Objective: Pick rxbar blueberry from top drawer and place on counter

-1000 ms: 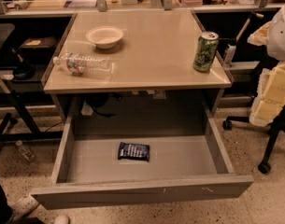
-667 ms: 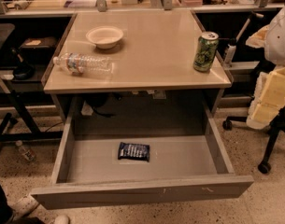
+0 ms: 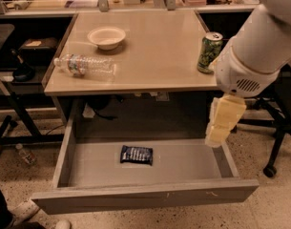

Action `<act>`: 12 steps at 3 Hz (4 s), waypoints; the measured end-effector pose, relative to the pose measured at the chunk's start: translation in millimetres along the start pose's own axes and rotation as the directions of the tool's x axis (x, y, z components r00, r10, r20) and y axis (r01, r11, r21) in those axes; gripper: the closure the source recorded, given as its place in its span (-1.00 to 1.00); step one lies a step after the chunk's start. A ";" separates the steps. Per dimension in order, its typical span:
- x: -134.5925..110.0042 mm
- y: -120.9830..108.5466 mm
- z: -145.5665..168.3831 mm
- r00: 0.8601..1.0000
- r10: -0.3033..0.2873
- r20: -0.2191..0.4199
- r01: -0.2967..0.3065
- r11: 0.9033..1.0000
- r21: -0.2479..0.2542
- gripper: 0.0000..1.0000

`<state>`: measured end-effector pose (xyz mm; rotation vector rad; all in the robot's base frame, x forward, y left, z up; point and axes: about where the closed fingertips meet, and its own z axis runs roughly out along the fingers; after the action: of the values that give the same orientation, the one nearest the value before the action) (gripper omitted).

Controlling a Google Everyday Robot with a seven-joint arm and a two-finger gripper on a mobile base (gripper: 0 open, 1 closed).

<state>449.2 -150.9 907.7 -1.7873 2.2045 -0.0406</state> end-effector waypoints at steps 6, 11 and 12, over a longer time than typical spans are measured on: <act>-112.4 21.2 161.4 0.990 0.057 0.132 -0.041 0.992 -0.119 -1.00; -135.9 31.6 282.3 0.982 0.068 0.177 -0.049 0.993 -0.111 -1.00; -118.0 29.8 325.0 0.980 0.071 0.185 -0.049 0.991 -0.122 -1.00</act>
Offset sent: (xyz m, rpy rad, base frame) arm 0.0001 0.0261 -0.0227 0.0097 0.0338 0.0335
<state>523.1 23.2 616.7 -1.7046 2.1617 0.2660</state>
